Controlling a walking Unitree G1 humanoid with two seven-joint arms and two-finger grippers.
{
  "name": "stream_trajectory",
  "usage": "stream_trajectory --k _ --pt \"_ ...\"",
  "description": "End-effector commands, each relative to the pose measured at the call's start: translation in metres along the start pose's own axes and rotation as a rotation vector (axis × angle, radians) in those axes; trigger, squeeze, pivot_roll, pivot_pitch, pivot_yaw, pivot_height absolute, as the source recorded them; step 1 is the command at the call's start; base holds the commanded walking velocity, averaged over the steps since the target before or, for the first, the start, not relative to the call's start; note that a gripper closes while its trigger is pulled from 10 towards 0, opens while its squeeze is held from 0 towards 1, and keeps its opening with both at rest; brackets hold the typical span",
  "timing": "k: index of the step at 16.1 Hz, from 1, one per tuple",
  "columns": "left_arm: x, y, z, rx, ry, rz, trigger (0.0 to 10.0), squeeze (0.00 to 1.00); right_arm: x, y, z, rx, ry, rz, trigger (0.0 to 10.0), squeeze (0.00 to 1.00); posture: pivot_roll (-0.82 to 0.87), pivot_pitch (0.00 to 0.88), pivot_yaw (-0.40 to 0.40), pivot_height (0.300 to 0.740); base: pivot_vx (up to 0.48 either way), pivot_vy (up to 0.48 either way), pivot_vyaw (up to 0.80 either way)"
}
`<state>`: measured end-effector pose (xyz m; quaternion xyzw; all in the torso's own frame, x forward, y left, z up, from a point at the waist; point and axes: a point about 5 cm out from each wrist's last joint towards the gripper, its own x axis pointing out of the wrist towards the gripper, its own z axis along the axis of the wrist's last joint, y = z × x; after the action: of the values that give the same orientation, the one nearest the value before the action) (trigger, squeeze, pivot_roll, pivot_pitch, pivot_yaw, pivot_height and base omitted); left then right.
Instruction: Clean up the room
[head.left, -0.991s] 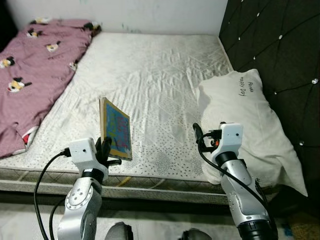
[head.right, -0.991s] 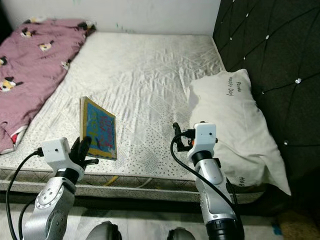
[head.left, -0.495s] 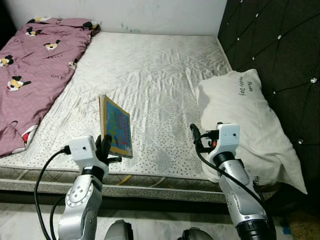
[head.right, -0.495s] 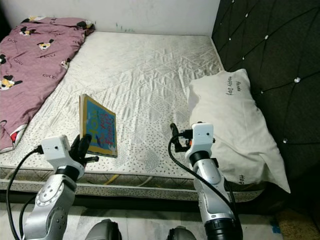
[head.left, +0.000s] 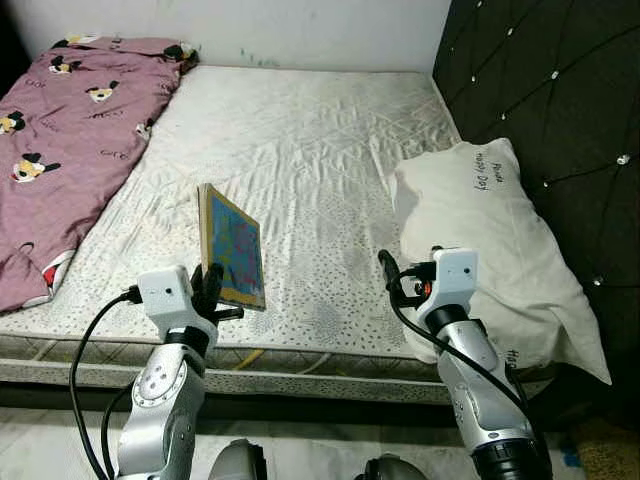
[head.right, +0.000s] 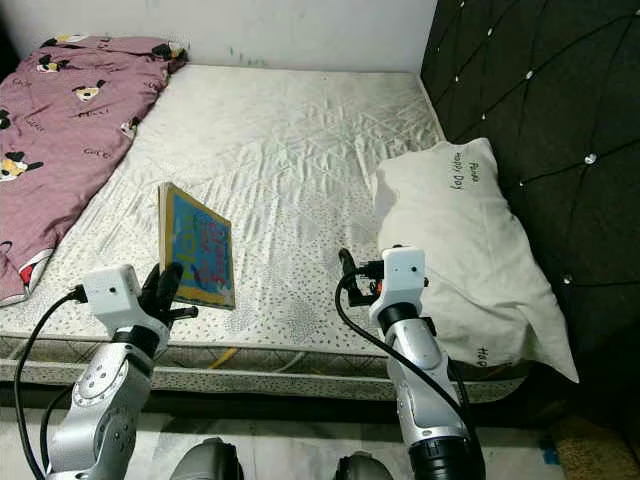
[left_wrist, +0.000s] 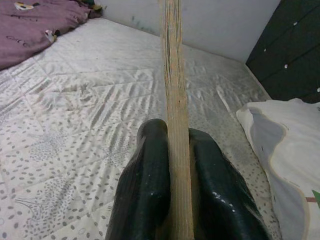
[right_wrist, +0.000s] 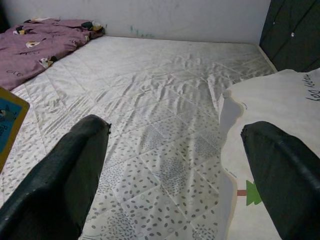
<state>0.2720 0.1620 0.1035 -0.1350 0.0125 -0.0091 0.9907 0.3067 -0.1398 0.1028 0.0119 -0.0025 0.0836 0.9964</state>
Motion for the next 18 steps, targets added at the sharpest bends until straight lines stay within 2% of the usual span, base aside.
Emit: stream_trajectory --k 1,4,6,8,10,15,18 --pt "0.0 -0.004 0.007 -0.003 -0.039 -0.009 10.0 0.0 -0.002 -0.001 0.0 -0.008 0.002 0.0 10.0 0.0 -0.01 0.086 0.002 0.685 0.0 0.0 0.0" --pt "-0.005 -0.006 0.008 -0.005 -0.045 -0.002 10.0 0.0 -0.007 0.0 0.005 -0.023 -0.033 0.002 10.0 0.0 -0.01 0.111 -0.014 0.685 0.0 0.0 0.0" --pt "-0.008 -0.001 0.009 -0.002 -0.048 0.018 10.0 0.0 -0.009 -0.001 0.007 -0.074 -0.04 -0.028 10.0 0.0 0.0 0.133 -0.018 0.685 0.0 0.0 0.0" --pt "-0.012 0.005 0.01 0.009 -0.044 0.036 10.0 0.0 -0.015 -0.004 0.009 -0.048 -0.073 -0.05 10.0 0.0 0.0 0.166 -0.018 0.685 0.0 0.0 0.0" --pt "-0.013 0.007 0.011 0.018 -0.043 0.04 10.0 0.0 -0.017 -0.007 0.008 -0.1 -0.062 -0.062 10.0 0.0 0.01 0.188 -0.014 0.685 0.0 0.0 0.0" --pt "-0.014 0.003 0.012 0.012 -0.034 0.027 10.0 0.0 -0.02 -0.004 0.005 -0.035 -0.042 -0.039 10.0 0.0 0.01 0.198 -0.009 0.685 0.0 0.0 0.0" --pt "-0.015 0.003 0.011 0.01 -0.028 0.023 10.0 0.0 -0.021 -0.001 0.004 -0.026 -0.039 -0.031 10.0 0.0 0.02 0.194 -0.003 0.651 0.0 0.0 0.0"
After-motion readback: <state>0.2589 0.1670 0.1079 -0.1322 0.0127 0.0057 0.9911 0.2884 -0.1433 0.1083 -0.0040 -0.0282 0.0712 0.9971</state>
